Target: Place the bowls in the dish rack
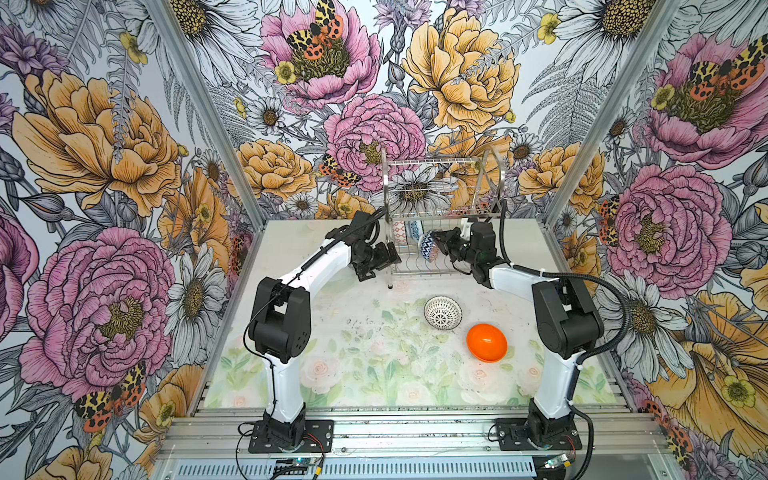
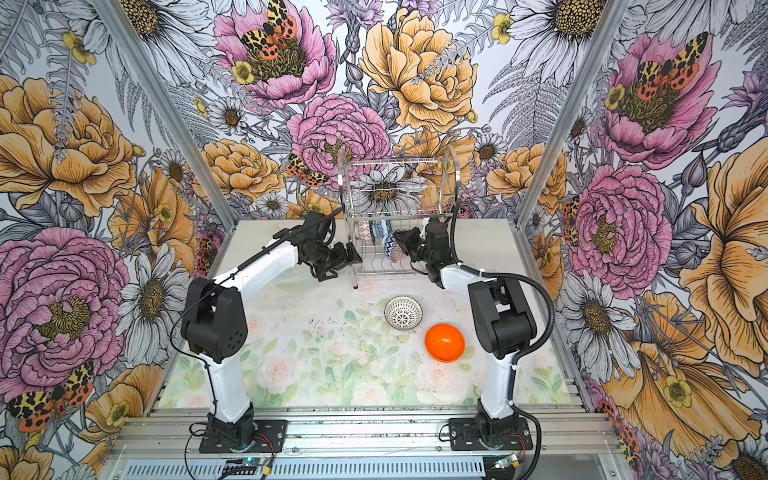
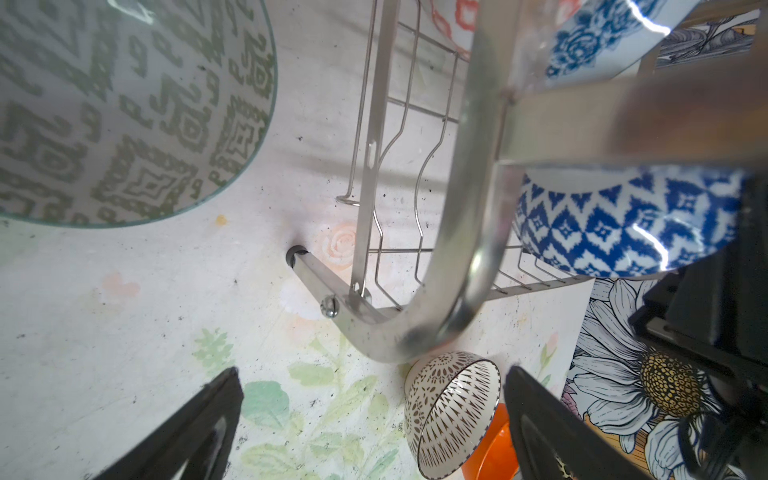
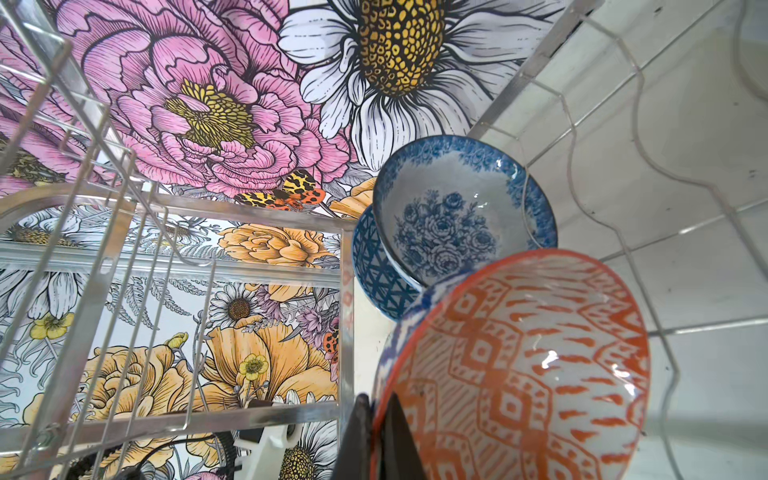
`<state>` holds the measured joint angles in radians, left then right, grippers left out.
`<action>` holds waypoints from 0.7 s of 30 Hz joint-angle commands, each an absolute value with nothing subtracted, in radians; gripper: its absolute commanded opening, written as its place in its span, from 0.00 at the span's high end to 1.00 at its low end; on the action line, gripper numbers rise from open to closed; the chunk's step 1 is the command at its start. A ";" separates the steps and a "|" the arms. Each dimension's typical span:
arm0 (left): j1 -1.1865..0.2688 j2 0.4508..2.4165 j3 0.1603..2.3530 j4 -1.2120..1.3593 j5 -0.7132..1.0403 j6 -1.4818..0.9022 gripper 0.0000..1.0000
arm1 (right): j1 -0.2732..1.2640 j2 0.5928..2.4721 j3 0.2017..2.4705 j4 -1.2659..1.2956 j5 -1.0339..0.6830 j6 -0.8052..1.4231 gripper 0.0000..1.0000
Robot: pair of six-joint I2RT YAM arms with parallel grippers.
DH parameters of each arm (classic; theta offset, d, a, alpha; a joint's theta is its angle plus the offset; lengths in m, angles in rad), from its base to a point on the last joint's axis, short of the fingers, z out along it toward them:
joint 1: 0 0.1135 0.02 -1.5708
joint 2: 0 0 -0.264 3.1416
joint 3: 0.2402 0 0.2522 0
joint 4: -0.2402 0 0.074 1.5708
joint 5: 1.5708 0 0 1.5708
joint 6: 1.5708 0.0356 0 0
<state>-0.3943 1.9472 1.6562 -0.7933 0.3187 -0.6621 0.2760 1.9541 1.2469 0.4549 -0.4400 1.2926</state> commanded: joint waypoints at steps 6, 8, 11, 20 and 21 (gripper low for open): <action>-0.403 1.993 1.736 -0.792 0.299 -0.650 0.01 | 0.267 2.011 1.370 0.599 -0.429 1.328 1.00; -0.409 2.008 1.746 -0.797 0.288 -0.678 0.01 | 0.256 2.021 1.388 0.599 -0.452 1.344 1.00; -0.427 2.023 1.774 -0.800 0.282 -0.716 0.01 | 0.235 2.017 1.394 0.593 -0.464 1.357 1.00; -0.462 2.076 1.881 -0.853 0.281 -0.719 0.01 | 0.202 1.966 1.315 0.597 -0.507 1.355 1.00; -0.457 2.078 1.882 -0.852 0.288 -0.710 0.01 | 0.202 1.958 1.310 0.591 -0.510 1.345 1.00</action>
<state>-0.4553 2.0754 1.8534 -0.8520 0.2920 -0.7269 0.2089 2.0090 1.3273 0.5285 -0.5083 1.3647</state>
